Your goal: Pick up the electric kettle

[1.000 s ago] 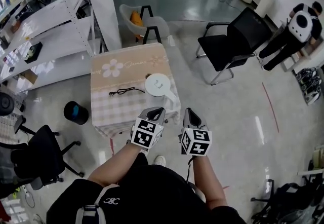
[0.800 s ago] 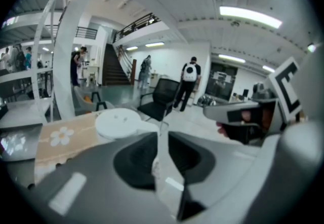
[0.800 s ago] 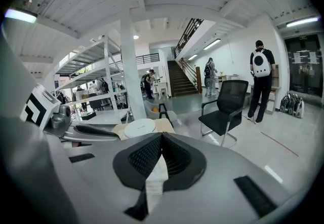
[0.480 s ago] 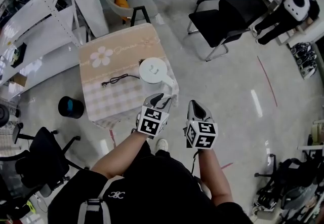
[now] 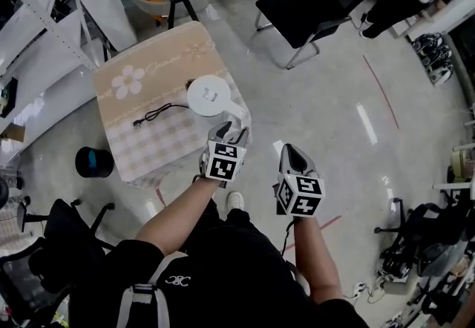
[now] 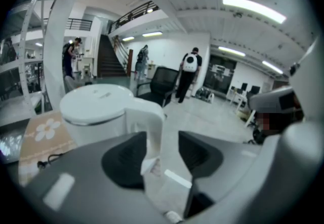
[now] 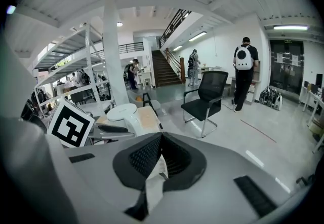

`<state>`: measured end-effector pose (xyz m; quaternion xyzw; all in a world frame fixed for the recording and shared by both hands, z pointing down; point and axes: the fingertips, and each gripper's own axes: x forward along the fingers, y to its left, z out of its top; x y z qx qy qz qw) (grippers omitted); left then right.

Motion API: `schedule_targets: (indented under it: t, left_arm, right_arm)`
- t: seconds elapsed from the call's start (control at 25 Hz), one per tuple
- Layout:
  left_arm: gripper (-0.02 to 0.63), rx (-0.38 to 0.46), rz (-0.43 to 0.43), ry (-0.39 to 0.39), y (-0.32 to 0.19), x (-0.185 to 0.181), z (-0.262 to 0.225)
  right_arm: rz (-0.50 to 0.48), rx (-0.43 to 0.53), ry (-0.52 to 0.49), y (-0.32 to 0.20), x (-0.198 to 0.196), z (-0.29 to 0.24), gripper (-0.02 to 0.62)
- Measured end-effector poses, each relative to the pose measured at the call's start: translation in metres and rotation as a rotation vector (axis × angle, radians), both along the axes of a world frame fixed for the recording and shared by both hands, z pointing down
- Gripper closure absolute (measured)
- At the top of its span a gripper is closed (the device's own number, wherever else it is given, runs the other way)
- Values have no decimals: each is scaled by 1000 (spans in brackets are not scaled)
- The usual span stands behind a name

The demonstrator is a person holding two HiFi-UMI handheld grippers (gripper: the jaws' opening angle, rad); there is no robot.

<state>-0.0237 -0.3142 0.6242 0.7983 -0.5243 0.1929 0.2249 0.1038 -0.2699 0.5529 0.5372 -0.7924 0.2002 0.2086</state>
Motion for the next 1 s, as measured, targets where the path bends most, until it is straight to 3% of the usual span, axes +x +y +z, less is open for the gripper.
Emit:
schedule_targets:
  t: [0.48, 0.88, 1.0]
  left_arm:
    - [405, -13, 28, -31, -27, 7, 29]
    - [407, 25, 52, -66, -36, 17, 34]
    - [407, 36, 40, -44, -39, 17, 32]
  right_arm:
    - [127, -53, 37, 10, 28, 17, 597]
    - [204, -68, 68, 22, 38, 17, 597]
    - [222, -65, 67, 23, 38, 15, 597]
